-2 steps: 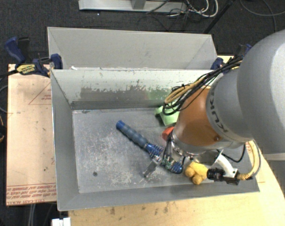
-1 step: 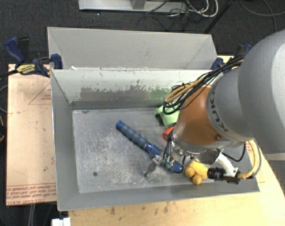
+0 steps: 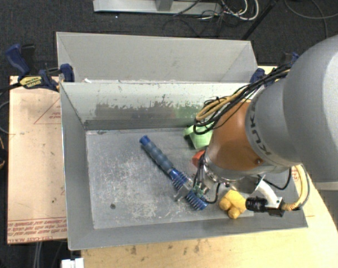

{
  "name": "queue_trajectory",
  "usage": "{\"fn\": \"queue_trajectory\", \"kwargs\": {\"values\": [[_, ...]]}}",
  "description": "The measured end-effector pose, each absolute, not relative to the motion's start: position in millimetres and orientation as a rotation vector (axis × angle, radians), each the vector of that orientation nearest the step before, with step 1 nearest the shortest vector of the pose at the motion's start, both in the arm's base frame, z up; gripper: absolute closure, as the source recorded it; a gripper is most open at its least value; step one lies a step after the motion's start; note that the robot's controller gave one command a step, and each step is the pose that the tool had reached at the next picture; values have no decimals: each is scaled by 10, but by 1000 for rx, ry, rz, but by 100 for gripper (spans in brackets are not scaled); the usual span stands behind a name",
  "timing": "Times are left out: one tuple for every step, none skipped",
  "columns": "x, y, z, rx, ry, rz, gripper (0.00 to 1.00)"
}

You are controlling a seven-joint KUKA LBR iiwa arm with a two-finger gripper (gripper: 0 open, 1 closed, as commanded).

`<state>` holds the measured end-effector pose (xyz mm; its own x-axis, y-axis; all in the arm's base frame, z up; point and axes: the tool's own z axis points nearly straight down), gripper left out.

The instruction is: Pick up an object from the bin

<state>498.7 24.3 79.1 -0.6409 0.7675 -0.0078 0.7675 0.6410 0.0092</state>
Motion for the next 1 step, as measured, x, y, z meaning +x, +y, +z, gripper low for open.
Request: {"fn": "queue_trajectory", "kwargs": {"values": [[5002,246,1813,1324,2843,4,100]]}}
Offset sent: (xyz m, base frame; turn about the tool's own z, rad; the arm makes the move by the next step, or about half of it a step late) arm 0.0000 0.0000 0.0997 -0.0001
